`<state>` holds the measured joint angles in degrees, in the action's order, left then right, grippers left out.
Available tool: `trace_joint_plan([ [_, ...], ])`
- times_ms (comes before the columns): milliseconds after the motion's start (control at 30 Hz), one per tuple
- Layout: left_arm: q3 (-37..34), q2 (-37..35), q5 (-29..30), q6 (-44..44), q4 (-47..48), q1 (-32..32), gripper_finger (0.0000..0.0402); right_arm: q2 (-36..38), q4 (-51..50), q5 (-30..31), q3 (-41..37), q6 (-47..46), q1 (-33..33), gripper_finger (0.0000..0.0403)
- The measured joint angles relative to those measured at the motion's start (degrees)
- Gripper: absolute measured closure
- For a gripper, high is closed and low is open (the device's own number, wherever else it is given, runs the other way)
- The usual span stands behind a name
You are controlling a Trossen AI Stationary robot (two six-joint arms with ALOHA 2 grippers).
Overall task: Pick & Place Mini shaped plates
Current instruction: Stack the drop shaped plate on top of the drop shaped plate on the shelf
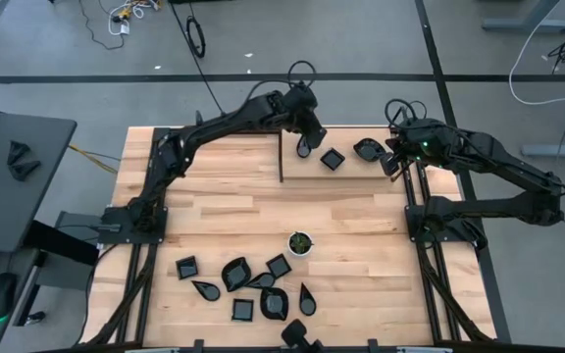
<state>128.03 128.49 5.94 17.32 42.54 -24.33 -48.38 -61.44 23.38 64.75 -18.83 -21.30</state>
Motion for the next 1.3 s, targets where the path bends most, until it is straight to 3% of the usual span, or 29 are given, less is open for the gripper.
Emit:
trace_joint_plan([
  [133,0.06,0.71,5.3,-4.54,-0.39,0.01,0.0395,0.0,0.01,0.0,0.0,0.0,0.0,0.0396],
  [500,-0.02,4.26,6.85,-6.05,0.21,0.82,0.0393,-0.02,0.16,0.0,0.0,0.24,0.02,0.0396],
  [633,0.02,4.5,10.38,-6.09,0.27,1.02,0.0393,-0.02,0.43,0.0,0.0,0.24,0.01,0.0396],
  [833,0.02,6.24,9.0,-6.03,2.03,0.75,0.0393,-0.02,1.78,0.0,0.0,0.51,0.02,0.0396],
  [1300,0.07,7.06,11.87,-4.39,2.82,1.06,0.0392,-0.04,2.28,-0.01,0.0,1.31,0.02,0.0396],
])
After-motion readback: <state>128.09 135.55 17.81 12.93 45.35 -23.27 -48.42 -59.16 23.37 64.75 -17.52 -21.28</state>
